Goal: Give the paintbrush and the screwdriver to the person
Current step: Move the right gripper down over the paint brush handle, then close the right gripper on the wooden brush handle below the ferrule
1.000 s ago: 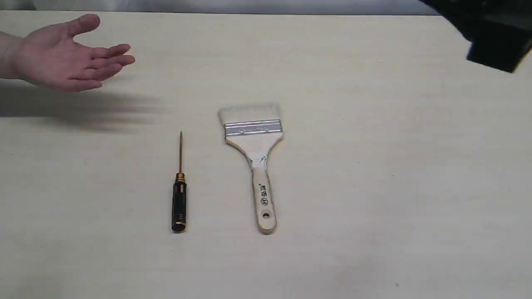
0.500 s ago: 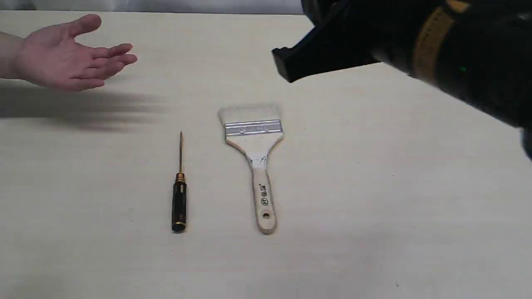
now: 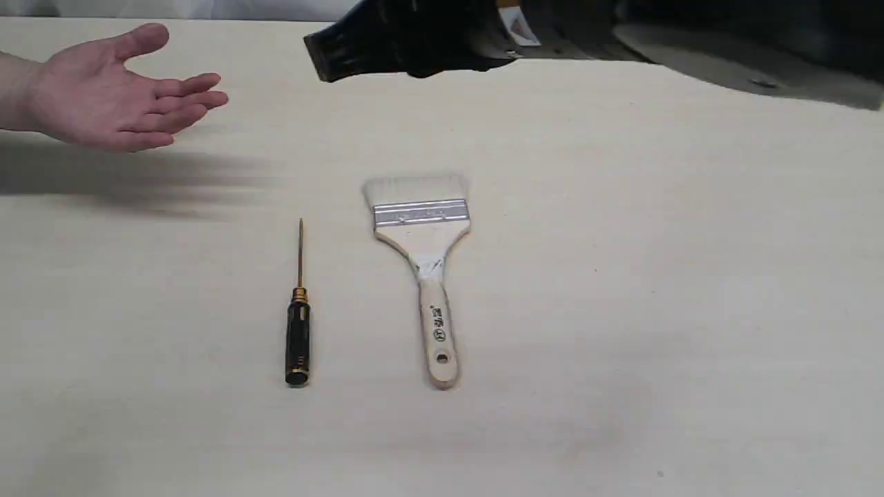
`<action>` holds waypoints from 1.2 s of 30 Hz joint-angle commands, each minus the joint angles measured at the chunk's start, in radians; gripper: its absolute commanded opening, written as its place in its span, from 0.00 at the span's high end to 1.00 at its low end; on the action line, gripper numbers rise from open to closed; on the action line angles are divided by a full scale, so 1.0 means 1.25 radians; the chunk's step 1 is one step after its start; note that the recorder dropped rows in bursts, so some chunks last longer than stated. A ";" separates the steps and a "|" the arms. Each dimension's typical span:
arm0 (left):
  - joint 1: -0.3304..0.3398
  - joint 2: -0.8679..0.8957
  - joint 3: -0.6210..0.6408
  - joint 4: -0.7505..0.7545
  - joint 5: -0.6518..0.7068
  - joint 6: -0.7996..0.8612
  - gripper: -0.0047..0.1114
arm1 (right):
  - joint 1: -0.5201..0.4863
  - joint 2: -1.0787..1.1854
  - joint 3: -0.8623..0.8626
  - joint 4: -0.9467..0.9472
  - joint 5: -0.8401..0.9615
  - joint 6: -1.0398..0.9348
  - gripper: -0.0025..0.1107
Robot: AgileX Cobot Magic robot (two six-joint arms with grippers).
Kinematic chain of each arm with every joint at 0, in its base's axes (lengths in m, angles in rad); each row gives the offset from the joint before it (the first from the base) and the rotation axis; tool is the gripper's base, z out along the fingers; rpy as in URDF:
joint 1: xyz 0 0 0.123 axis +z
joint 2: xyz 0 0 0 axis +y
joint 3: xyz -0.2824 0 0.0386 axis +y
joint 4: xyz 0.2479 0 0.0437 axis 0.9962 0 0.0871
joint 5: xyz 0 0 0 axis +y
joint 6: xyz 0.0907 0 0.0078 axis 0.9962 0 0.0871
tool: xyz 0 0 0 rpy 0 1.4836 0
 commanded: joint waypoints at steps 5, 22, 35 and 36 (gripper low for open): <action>-0.007 -0.002 0.002 -0.003 -0.005 -0.002 0.96 | -0.005 0.130 -0.073 0.095 0.096 -0.063 0.45; -0.007 -0.002 0.002 -0.001 -0.005 -0.002 0.96 | -0.101 0.311 -0.112 0.348 0.110 -0.120 0.45; -0.007 -0.002 0.002 -0.001 -0.005 -0.002 0.96 | -0.117 0.405 -0.112 0.371 0.085 -0.182 0.45; -0.007 -0.002 0.002 -0.001 -0.005 -0.002 0.96 | -0.117 0.416 -0.112 0.370 0.084 -0.182 0.45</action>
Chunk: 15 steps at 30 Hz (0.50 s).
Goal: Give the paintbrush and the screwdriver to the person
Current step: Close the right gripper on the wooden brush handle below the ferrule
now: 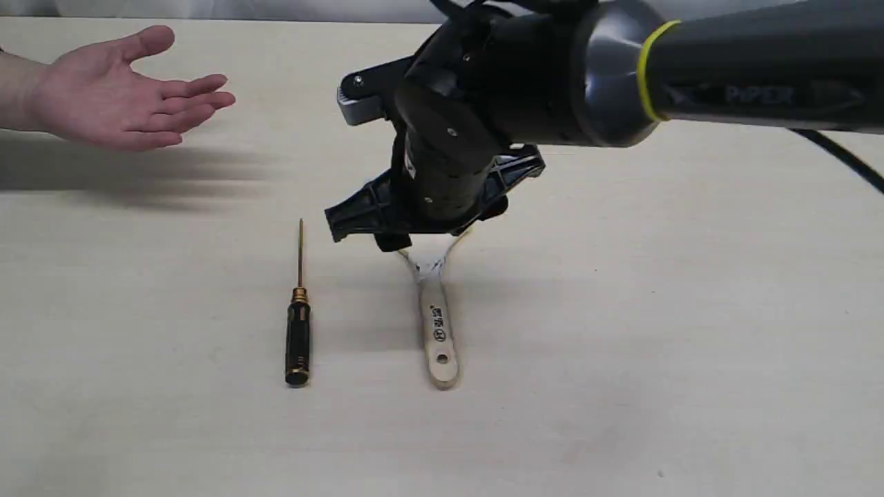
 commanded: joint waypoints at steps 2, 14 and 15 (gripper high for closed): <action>-0.007 -0.002 0.002 -0.001 -0.005 -0.002 0.96 | -0.005 0.040 -0.003 -0.001 -0.016 -0.013 0.45; -0.007 -0.002 0.002 -0.003 -0.003 -0.002 0.96 | -0.005 0.099 -0.003 0.008 -0.026 -0.013 0.45; -0.007 -0.002 0.002 -0.003 -0.003 -0.002 0.96 | -0.005 0.103 -0.003 0.008 -0.026 -0.010 0.45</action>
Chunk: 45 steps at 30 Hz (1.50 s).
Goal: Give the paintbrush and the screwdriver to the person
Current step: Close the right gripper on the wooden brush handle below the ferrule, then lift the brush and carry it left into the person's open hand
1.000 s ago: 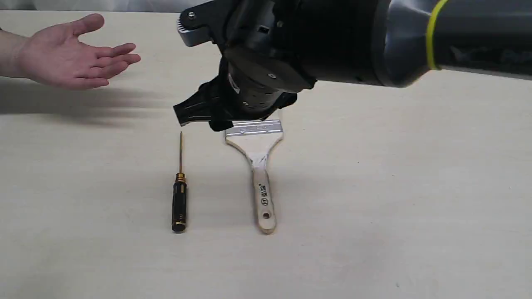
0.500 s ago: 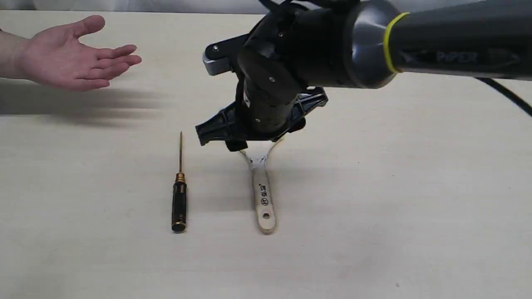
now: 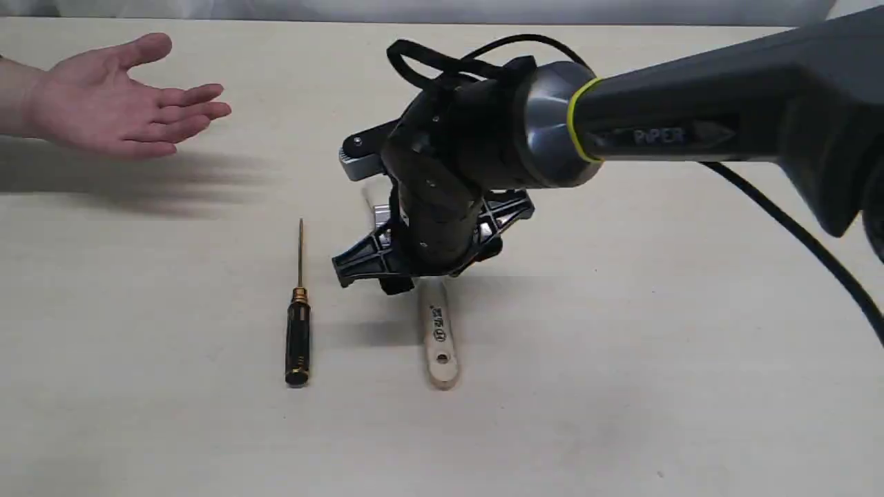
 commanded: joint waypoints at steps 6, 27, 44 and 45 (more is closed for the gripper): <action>-0.007 -0.002 0.002 -0.003 -0.003 -0.002 0.96 | -0.014 0.026 -0.003 0.009 -0.031 0.002 0.45; -0.007 -0.002 0.002 -0.001 -0.005 -0.002 0.96 | -0.060 0.027 -0.003 0.065 -0.050 -0.044 0.92; -0.007 -0.002 0.002 -0.001 -0.005 -0.002 0.96 | -0.012 -0.164 -0.003 0.065 -0.095 -0.107 0.94; -0.007 -0.002 0.002 -0.001 -0.005 -0.002 0.96 | -0.010 -0.176 -0.003 0.062 -0.102 -0.107 0.94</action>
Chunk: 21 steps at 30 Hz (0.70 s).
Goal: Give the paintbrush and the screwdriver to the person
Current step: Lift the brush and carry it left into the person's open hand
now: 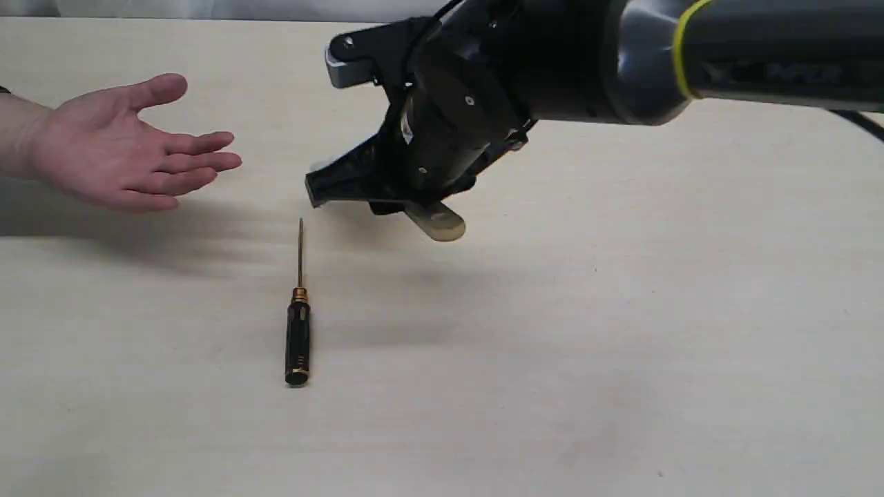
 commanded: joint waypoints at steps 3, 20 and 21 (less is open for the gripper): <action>-0.007 -0.002 0.002 -0.003 -0.003 -0.002 0.96 | 0.018 -0.081 -0.001 -0.001 -0.065 -0.021 0.94; -0.007 -0.002 0.002 -0.003 -0.005 -0.002 0.96 | 0.061 0.041 -0.136 0.017 -0.355 -0.091 0.94; -0.007 -0.002 0.002 -0.003 -0.005 -0.002 0.96 | 0.061 0.061 -0.153 0.018 -0.351 -0.091 0.94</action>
